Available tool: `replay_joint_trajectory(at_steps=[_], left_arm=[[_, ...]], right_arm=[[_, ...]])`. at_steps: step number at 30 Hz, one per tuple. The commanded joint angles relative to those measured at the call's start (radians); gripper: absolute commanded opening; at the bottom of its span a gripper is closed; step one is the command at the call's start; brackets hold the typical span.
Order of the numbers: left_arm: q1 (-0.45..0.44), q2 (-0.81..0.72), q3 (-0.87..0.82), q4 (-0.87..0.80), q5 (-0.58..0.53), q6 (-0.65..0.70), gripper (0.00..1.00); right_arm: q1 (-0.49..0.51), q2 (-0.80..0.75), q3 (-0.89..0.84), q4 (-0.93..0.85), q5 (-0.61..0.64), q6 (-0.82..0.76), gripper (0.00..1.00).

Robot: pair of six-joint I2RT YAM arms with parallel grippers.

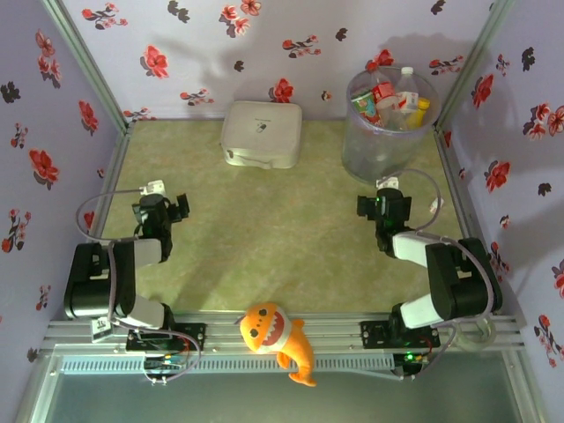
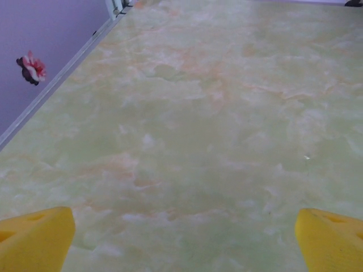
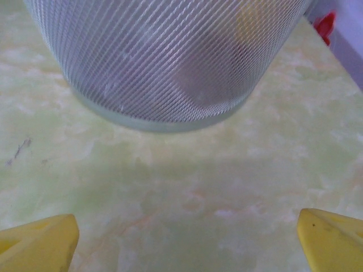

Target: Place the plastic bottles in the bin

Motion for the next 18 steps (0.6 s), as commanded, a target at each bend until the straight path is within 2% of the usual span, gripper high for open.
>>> replay_joint_trajectory(at_steps=[1, 2, 6, 8, 9, 11, 13, 15, 18], left_arm=[[0.008, 0.034, -0.003, 0.123, 0.051, 0.037, 1.00], [0.007, 0.050, -0.017, 0.161, 0.053, 0.041, 1.00], [0.002, 0.060, -0.025, 0.183, 0.059, 0.050, 1.00], [0.002, 0.060, -0.024, 0.181, 0.057, 0.051, 1.00], [0.001, 0.059, -0.024, 0.181, 0.057, 0.051, 1.00], [-0.001, 0.062, -0.022, 0.179, 0.055, 0.053, 1.00], [0.000, 0.062, -0.022, 0.178, 0.054, 0.053, 1.00], [0.000, 0.062, -0.021, 0.177, 0.054, 0.053, 1.00], [-0.001, 0.062, -0.021, 0.178, 0.054, 0.053, 1.00]], right_arm=[[-0.025, 0.026, -0.043, 0.211, -0.015, -0.038, 0.99], [-0.032, 0.009, -0.041, 0.173, -0.028, -0.025, 0.99], [-0.083, 0.020, -0.089, 0.274, -0.075, 0.022, 0.99], [-0.121, 0.099, -0.106, 0.360, -0.126, 0.046, 0.99], [-0.124, 0.136, -0.122, 0.463, -0.123, 0.044, 1.00], [-0.126, 0.080, -0.091, 0.309, -0.129, 0.055, 0.99], [-0.133, 0.123, -0.106, 0.414, -0.132, 0.056, 0.99], [-0.136, 0.095, -0.087, 0.331, -0.132, 0.064, 0.99], [-0.149, 0.106, -0.082, 0.343, -0.125, 0.081, 0.99]])
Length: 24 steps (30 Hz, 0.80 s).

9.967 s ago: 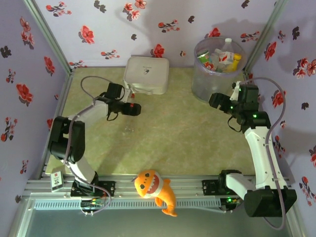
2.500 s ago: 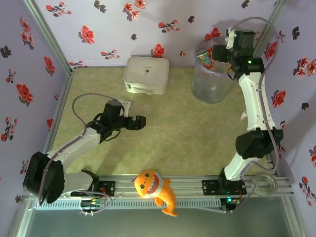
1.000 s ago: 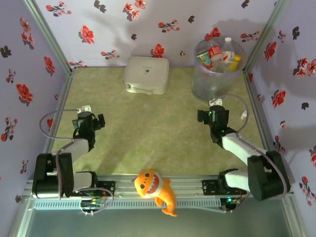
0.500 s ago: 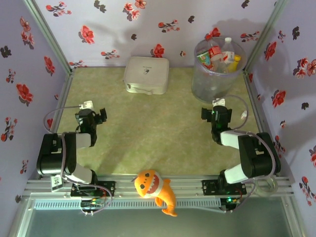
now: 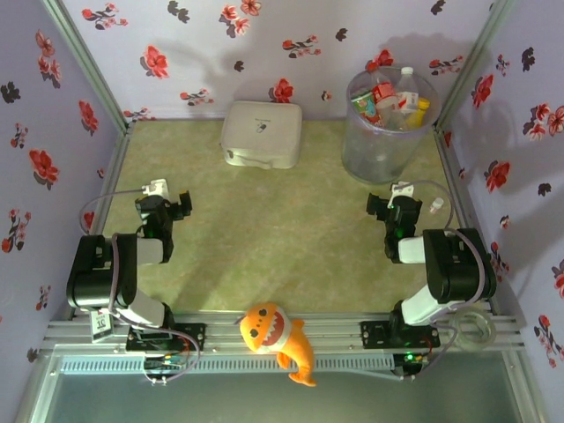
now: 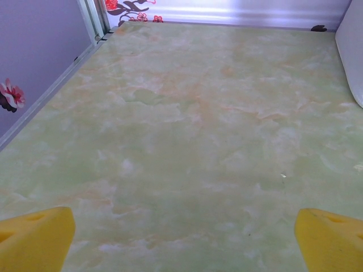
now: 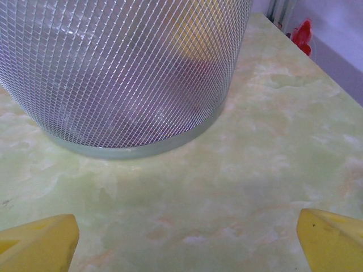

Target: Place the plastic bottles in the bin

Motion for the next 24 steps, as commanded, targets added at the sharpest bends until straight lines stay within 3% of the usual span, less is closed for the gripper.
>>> replay_joint_trajectory(at_steps=[1, 24], left_arm=[[0.001, 0.011, -0.003, 0.037, 0.004, 0.026, 1.00], [0.000, 0.011, -0.003, 0.038, 0.004, 0.026, 1.00]], right_arm=[[-0.015, -0.003, 0.019, 0.009, -0.001, 0.037, 0.99], [-0.015, 0.004, 0.021, 0.015, 0.000, 0.037, 0.99]])
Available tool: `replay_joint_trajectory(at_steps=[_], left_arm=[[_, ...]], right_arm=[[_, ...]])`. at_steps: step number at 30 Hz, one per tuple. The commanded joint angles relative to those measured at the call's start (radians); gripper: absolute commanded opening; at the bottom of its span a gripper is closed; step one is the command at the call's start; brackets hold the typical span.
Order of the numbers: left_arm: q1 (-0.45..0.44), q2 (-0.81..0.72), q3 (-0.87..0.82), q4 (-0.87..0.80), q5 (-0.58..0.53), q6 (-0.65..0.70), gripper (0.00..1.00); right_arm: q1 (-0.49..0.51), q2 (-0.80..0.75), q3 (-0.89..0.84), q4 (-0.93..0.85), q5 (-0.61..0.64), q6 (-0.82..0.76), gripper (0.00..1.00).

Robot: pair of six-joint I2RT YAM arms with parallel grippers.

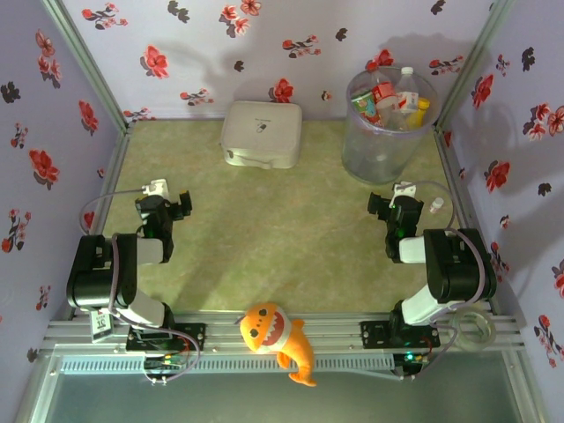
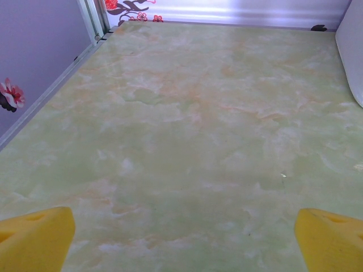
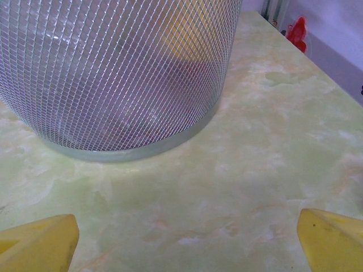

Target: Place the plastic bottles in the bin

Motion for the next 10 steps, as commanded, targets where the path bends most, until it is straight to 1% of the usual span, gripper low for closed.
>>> replay_joint_trajectory(at_steps=[1, 10], left_arm=[[0.000, 0.011, -0.004, 0.038, 0.005, 0.026, 1.00], [0.000, 0.010, -0.003, 0.037, 0.004, 0.026, 1.00]], right_arm=[[-0.006, 0.006, 0.023, 0.013, 0.000, 0.016, 0.99], [-0.010, 0.000, 0.013, 0.022, -0.003, 0.018, 0.99]])
